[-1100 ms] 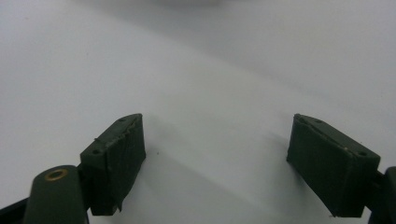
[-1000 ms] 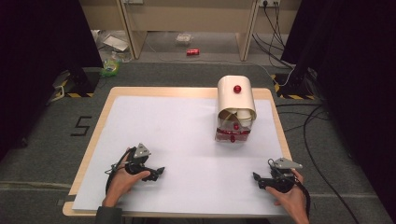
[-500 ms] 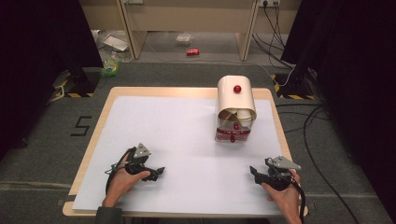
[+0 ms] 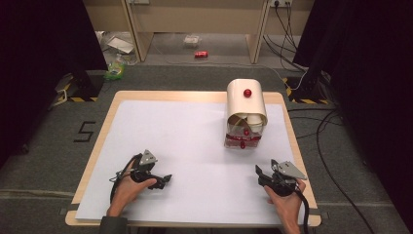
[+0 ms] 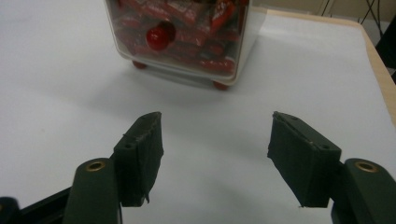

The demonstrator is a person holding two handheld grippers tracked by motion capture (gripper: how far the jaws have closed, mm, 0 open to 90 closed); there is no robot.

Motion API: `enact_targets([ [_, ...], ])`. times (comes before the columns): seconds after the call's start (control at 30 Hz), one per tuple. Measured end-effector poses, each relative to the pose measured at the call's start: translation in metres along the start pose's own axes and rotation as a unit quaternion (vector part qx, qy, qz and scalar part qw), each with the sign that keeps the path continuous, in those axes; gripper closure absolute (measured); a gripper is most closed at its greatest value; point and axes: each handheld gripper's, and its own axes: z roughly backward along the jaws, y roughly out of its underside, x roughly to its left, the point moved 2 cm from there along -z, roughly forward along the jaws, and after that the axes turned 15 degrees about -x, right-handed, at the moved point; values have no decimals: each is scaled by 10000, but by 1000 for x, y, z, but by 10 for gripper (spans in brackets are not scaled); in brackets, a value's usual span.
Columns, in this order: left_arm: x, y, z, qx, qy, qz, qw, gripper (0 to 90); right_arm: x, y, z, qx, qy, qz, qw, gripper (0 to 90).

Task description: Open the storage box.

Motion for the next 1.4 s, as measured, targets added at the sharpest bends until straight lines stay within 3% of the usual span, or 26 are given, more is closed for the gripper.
enact_targets([
  [0.1, 0, 0, 0, -1, -1, -1, 10000, 0, 8, -1, -4, -191, 135, 50, 9997, 374],
  [0.57, 0, 0, 0, 1, 1, 1, 10000, 0, 24, -4, -18, -468, 169, 120, 9987, 445],
  [0.67, 0, 0, 0, 3, -1, 3, 10000, 0, 29, -4, -23, -470, 112, 66, 9988, 452],
  [0.77, 0, 0, 0, 1, 1, 2, 10000, 0, 31, -6, -28, -534, 127, 190, 9983, 473],
  [1.03, 0, 0, 0, 2, -1, 6, 10000, 0, 30, -9, -36, -612, 174, -32, 9980, 516],
  [1.2, 0, 0, 0, 3, -2, 5, 10000, 0, 37, -10, -42, -655, 165, 45, 9977, 539],
  [1.3, 0, 0, 0, -1, -3, 1, 10000, 0, 43, -10, -48, -601, 127, 235, 9978, 553],
  [1.4, 0, 0, 0, 0, 0, 5, 10000, 0, 42, -10, -50, -600, 156, 217, 9978, 568],
])
